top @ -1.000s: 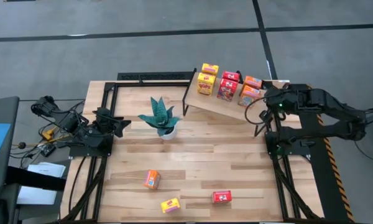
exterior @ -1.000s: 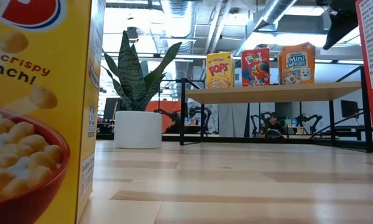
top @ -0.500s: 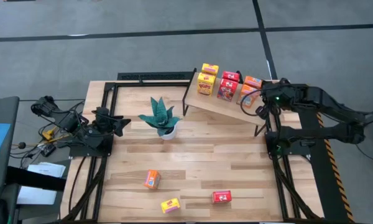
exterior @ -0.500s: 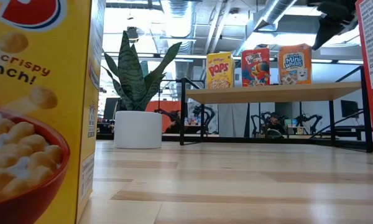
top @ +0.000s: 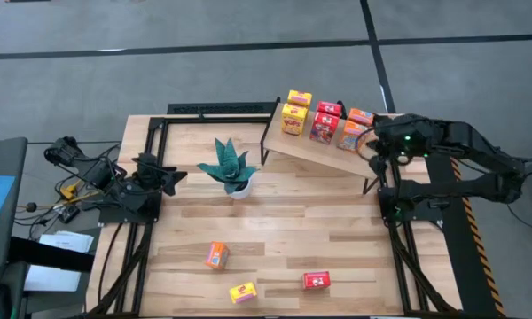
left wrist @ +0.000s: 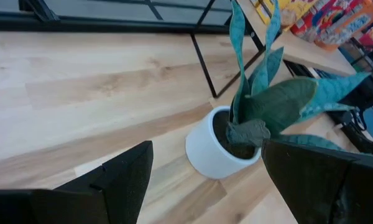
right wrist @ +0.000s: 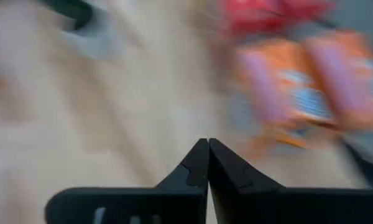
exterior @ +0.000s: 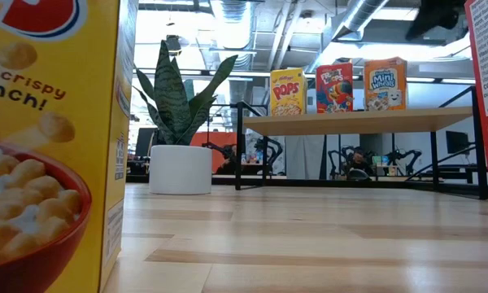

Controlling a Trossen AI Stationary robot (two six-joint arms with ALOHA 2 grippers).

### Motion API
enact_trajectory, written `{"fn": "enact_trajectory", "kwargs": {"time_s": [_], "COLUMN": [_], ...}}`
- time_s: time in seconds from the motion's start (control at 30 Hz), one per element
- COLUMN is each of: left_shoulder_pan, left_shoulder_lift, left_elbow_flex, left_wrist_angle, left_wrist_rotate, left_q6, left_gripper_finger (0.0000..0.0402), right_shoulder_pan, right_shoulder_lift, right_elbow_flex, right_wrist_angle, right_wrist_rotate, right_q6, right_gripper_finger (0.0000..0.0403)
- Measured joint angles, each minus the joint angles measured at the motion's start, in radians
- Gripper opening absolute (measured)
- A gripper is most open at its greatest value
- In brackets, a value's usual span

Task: Stack cereal on shelf
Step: Put the yellow cereal box on the shelf aligned with the other yellow cereal boxes

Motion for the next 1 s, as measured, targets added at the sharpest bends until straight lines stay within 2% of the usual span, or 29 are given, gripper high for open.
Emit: {"fn": "enact_trajectory", "kwargs": {"time_s": [0.13,0.23,0.43,0.57,0.77,0.9,1.0], "left_shoulder_pan": [0.0,0.0,0.0,0.0,0.0,0.0,0.0], "left_shoulder_lift": [0.0,0.0,0.0,0.0,0.0,0.001,0.015], "left_elbow_flex": [0.0,0.0,0.0,0.0,0.0,0.0,0.002], "left_wrist_angle": [0.0,0.0,0.0,-0.001,0.021,0.155,0.261], "left_wrist_rotate": [0.031,0.04,0.04,0.039,0.077,0.246,0.35], "left_q6": [0.0,0.01,0.036,0.046,0.058,0.173,0.251], "left_gripper_finger": [0.0293,0.0293,0.0293,0.0293,0.0293,0.0293,0.0293], "right_shoulder_pan": [0.078,0.197,0.468,0.6,0.699,0.711,0.709], "right_shoulder_lift": [0.003,0.057,0.202,0.319,0.492,0.599,0.662], "right_elbow_flex": [0.009,0.01,0.009,0.01,0.066,0.161,0.243], "right_wrist_angle": [0.083,0.15,0.263,0.282,0.274,0.243,0.241], "right_wrist_rotate": [-0.277,-0.371,-0.339,-0.337,-0.307,-0.297,-0.237], "right_q6": [0.08,0.149,0.233,0.299,0.272,0.201,0.095], "right_gripper_finger": [0.0066,0.011,0.0212,0.0253,0.0256,0.0245,0.0236]}}
